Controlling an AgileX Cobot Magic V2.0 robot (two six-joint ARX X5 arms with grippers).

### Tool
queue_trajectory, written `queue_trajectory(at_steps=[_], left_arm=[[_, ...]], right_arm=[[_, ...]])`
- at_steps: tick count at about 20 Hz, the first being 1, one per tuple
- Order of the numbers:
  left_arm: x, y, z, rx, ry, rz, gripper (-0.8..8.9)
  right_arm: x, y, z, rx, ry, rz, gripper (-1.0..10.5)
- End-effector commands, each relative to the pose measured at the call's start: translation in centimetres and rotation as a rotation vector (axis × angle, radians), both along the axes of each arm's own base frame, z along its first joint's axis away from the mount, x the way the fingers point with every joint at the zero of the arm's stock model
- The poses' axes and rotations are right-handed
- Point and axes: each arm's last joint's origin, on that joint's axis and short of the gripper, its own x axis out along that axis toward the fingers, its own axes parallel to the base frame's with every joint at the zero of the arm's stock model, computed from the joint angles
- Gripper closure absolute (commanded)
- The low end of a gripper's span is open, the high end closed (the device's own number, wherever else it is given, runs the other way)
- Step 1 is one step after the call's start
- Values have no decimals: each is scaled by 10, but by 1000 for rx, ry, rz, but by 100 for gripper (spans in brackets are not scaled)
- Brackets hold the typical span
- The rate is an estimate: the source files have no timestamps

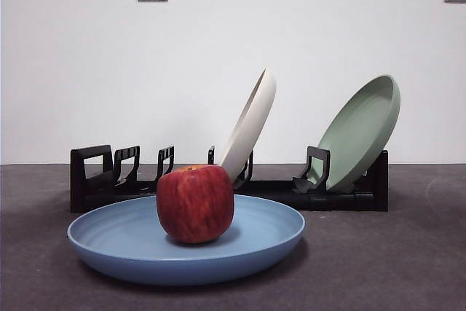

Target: Take the blue plate from the plate rack,put the plate on the table,take the apple from the table,put the apple in the plate

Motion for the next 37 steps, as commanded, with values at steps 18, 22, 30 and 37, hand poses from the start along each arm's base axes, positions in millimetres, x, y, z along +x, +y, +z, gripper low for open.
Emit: queue_trajectory(at_steps=[18, 22, 30, 37], left_arm=[[-65, 33, -143, 1, -43, 226, 814], [-65, 33, -143, 1, -43, 226, 814], [-93, 81, -124, -132, -367, 452, 814], [-100, 105, -206, -135, -565, 679, 814]], right_arm=[[-26, -21, -104, 159, -33, -68, 958], [-26, -21, -104, 159, -33, -68, 958], [-26, -21, -104, 159, -33, -67, 958], [-26, -21, -104, 159, -33, -68, 958]])
